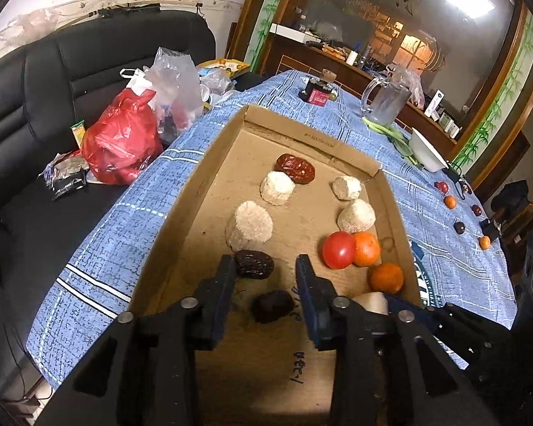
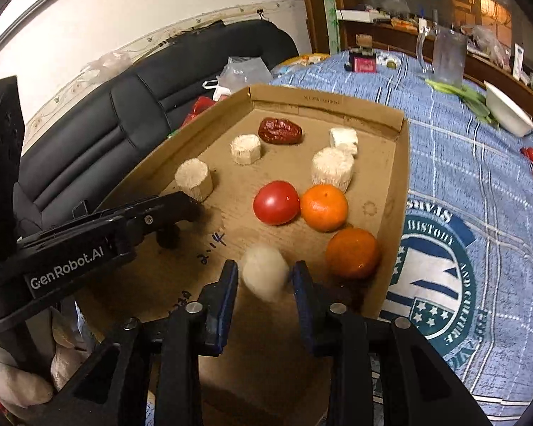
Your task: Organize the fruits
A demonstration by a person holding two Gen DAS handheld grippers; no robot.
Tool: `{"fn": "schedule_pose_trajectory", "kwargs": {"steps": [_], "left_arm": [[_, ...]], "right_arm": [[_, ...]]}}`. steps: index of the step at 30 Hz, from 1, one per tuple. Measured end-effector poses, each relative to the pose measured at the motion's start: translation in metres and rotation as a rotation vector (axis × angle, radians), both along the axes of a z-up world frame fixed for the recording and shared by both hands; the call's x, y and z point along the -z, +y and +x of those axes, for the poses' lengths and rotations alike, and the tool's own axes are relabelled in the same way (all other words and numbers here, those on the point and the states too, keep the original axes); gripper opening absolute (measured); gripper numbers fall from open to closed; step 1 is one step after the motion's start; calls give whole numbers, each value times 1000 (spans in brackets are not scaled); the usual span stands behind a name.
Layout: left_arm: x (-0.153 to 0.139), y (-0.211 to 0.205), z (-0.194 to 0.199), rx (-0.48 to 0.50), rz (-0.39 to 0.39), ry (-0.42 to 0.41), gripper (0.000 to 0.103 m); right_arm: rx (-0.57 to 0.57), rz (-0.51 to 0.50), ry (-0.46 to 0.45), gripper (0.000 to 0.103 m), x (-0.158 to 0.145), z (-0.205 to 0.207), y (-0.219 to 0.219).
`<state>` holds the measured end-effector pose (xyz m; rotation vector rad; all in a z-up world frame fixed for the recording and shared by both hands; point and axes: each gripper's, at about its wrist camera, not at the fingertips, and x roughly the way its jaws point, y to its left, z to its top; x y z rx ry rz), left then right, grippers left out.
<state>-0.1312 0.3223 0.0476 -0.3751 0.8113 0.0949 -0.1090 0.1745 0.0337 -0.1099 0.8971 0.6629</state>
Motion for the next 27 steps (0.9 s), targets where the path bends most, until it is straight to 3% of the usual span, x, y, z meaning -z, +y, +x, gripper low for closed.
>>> {"fn": "schedule_pose_trajectory", "kwargs": {"steps": [8, 16, 27], "left_arm": [[-19, -9, -10, -10, 42, -32, 48], [-41, -37, -24, -7, 175, -70, 60], [-62, -78, -45, 47, 286, -114, 64]], "right_arm": [[44, 33, -29, 43, -15, -7, -20], [119, 79, -26, 48, -24, -13, -51], [171, 120, -50, 54, -37, -35, -83]]}}
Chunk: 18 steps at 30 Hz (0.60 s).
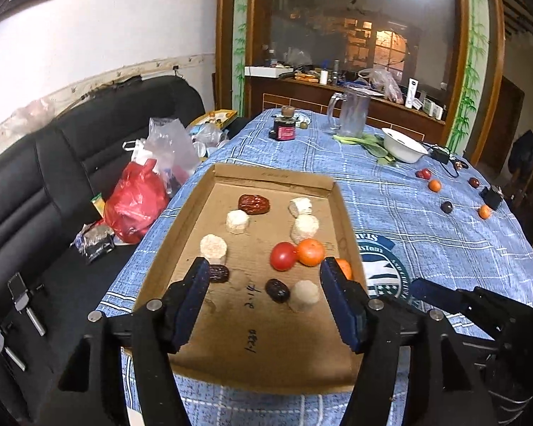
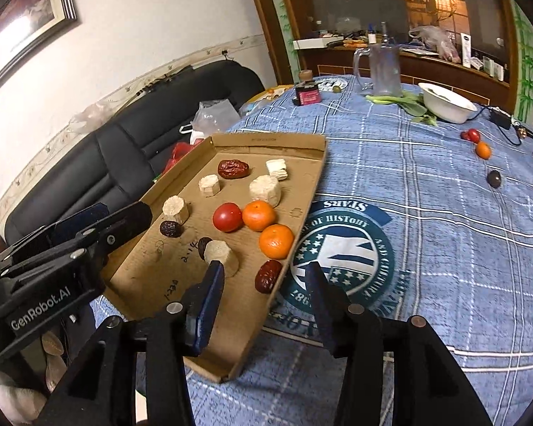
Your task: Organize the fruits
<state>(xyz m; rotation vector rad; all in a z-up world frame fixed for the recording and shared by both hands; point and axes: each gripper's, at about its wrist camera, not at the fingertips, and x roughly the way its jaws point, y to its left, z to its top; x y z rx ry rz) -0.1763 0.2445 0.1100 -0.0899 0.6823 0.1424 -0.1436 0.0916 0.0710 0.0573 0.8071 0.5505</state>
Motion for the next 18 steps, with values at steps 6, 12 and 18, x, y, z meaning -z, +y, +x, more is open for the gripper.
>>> {"fn": "schedule_pose_trajectory", "kwargs": {"steps": [6, 12, 18], "left_arm": [[-9, -15, -9, 11, 24, -18, 69], [-13, -24, -14, 3, 49, -24, 74], [-36, -25, -43, -102, 73, -203, 103]], "right_arm": [[25, 17, -15, 56, -7, -11, -15], [46, 29, -14, 60, -6, -15, -28], [54, 34, -17, 60, -5, -21, -36]]}}
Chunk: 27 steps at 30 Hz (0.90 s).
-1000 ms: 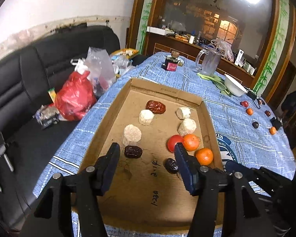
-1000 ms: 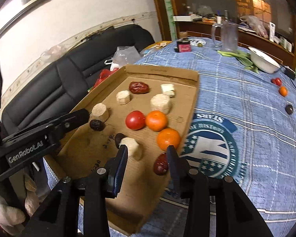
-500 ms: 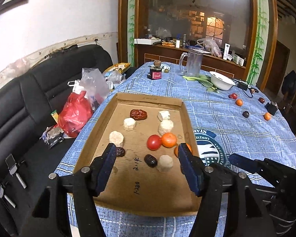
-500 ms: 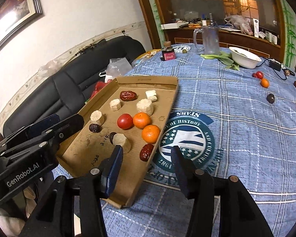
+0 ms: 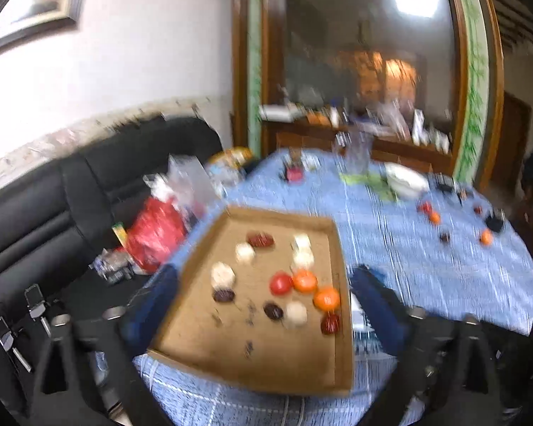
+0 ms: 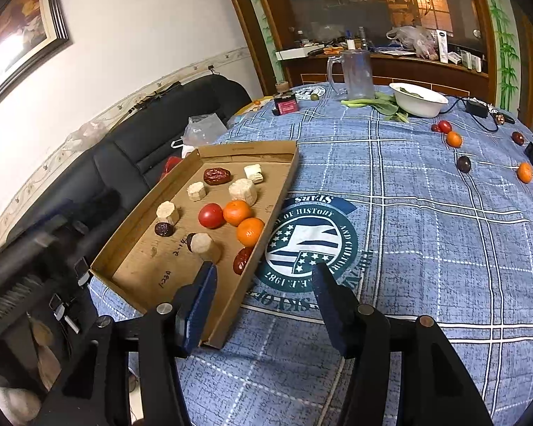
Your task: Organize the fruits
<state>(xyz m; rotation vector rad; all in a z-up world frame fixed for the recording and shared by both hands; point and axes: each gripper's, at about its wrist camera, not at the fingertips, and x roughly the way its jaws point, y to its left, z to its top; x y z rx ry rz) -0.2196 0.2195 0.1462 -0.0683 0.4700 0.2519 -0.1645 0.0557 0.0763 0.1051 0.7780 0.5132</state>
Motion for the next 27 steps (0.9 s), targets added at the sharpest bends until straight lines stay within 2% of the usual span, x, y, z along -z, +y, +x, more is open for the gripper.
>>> {"fn": "schedule_pose_trajectory", "kwargs": {"steps": [3, 6, 10, 18, 27], "left_arm": [[-8, 1, -14, -54, 2, -55, 103], [-3, 9, -13, -68, -39, -26, 103], [11, 14, -8, -41, -106, 52, 103], [44, 7, -6, -67, -17, 178, 103], [62, 16, 1, -76, -57, 262, 103]], "right_arm": [[-5, 0, -4, 60, 0, -3, 1], [-9, -9, -10, 61, 0, -6, 3], [3, -42, -26, 70, 4, -11, 6], [19, -120, -37, 72, 13, -12, 10], [5, -154, -21, 72, 21, -13, 18]]}}
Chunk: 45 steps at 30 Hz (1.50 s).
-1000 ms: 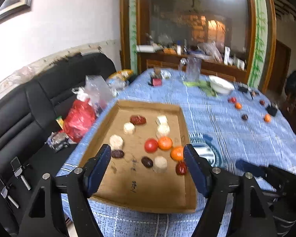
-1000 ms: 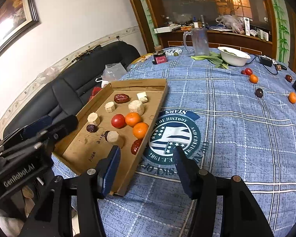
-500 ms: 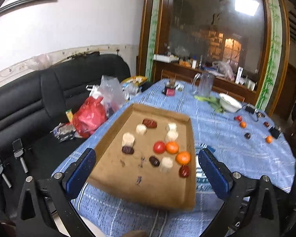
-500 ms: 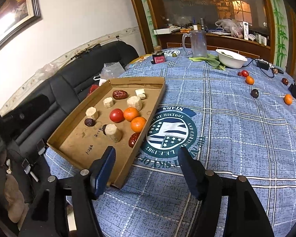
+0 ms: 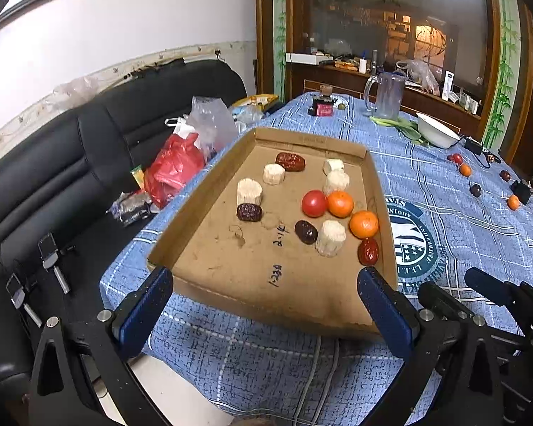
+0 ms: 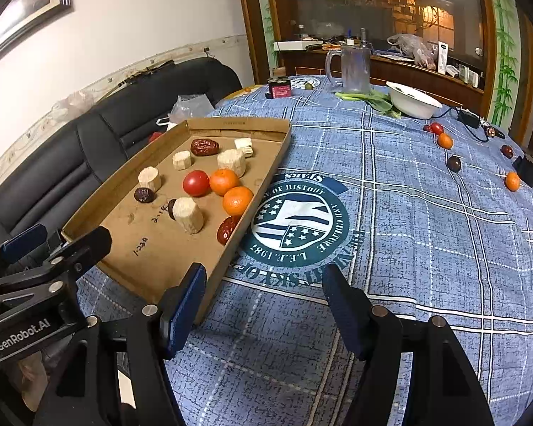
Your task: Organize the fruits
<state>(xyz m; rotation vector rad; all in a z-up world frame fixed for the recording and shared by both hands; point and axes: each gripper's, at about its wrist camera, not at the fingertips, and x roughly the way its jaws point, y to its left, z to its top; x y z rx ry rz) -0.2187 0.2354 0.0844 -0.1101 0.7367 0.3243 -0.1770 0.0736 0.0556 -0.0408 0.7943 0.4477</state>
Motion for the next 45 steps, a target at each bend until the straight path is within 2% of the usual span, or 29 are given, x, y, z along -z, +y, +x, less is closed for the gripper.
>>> {"fn": "schedule_pose_trajectory", "kwargs": {"steps": [37, 45], "left_arm": [[13, 3, 6, -10, -31, 43, 103], [10, -4, 3, 1, -16, 31, 103]], "right_arm": [[-14, -21, 32, 72, 9, 3, 10], [-13, -23, 34, 77, 11, 4, 9]]}}
